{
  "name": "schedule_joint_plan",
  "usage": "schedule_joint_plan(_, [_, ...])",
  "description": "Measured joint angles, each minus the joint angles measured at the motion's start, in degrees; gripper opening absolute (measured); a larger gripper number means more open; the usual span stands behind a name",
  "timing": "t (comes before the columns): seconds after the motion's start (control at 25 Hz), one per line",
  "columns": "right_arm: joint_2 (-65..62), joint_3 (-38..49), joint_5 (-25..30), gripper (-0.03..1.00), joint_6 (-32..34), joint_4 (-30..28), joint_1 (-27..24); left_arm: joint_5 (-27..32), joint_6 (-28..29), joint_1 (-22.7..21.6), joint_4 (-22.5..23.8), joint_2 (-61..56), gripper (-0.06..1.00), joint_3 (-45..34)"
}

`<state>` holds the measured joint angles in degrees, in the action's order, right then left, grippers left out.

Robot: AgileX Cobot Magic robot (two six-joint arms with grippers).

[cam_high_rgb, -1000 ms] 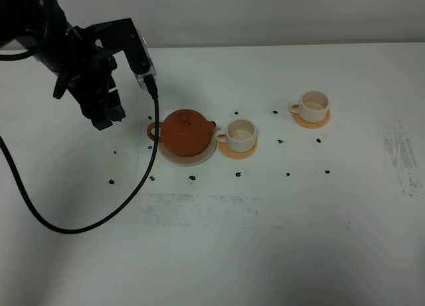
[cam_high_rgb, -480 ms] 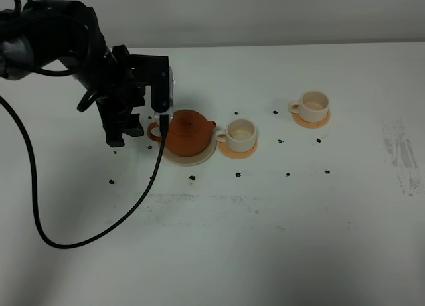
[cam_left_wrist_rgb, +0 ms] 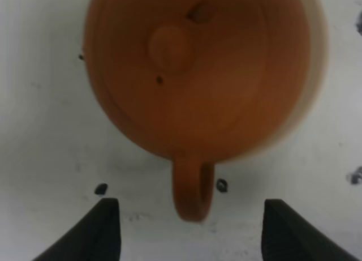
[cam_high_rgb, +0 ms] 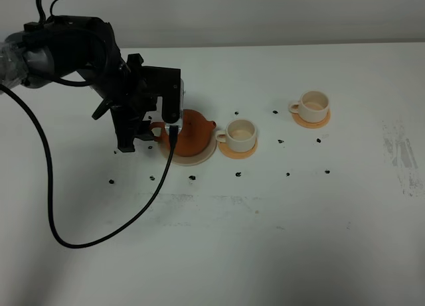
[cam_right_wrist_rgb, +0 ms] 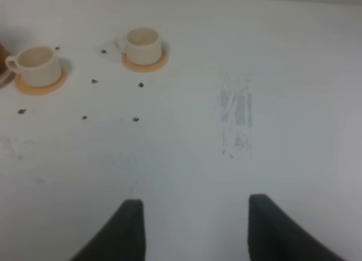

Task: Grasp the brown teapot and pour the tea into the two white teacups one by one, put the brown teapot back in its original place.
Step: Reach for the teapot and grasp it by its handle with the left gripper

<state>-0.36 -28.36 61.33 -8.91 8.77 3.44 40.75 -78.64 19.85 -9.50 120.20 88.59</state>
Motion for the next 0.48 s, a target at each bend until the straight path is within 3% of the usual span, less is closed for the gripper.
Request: schedule_joint_plan(0.48, [0.0,0.0,0.0,0.43,0.0,0.05,0.0,1.82,3.07,0.13,-0.04,2.41,0.55,2.61])
